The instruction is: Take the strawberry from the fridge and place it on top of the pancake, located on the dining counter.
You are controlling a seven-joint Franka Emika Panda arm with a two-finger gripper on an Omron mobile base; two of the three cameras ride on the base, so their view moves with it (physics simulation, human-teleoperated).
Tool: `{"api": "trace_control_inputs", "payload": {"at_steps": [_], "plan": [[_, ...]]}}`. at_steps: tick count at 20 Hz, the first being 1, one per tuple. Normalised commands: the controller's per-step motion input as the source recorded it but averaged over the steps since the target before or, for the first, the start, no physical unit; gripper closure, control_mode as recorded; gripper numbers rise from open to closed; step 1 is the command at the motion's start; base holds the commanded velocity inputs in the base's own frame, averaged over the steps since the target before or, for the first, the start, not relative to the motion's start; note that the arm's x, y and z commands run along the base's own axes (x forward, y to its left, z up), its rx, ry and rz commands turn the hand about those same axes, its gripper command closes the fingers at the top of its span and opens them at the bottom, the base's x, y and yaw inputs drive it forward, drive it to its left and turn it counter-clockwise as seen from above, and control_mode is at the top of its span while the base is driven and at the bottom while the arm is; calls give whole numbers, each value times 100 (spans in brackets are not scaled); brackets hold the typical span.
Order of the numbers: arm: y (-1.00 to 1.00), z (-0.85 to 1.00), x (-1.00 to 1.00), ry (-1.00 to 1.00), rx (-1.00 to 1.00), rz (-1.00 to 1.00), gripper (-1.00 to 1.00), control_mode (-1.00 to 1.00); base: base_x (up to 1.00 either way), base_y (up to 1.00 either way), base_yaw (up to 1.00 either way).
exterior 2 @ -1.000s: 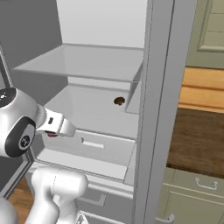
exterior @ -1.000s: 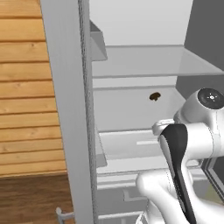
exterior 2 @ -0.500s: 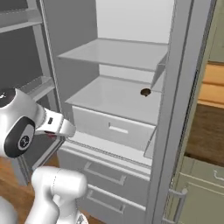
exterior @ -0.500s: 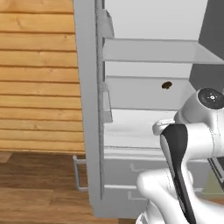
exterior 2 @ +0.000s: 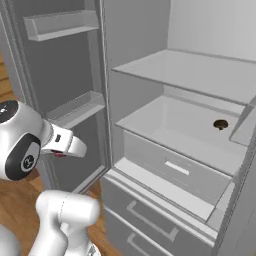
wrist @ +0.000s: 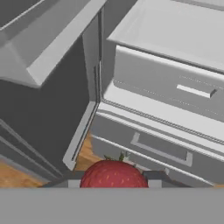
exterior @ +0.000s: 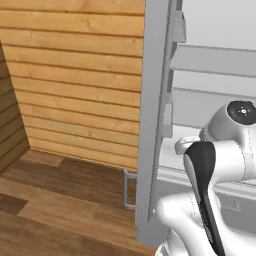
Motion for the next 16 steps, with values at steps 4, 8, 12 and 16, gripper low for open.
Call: {"api": "trace_control_inputs", "payload": {"at_steps": [4,8,12,16], "plan": [[0,0,0,0,0,0,100,100,-59,0,63],[0,0,0,0,0,0,100,100,-77,0,56],[0,0,0,0,0,0,100,100,-84,5,56],[0,0,0,0,0,0,100,100,-79,17,55]]}}
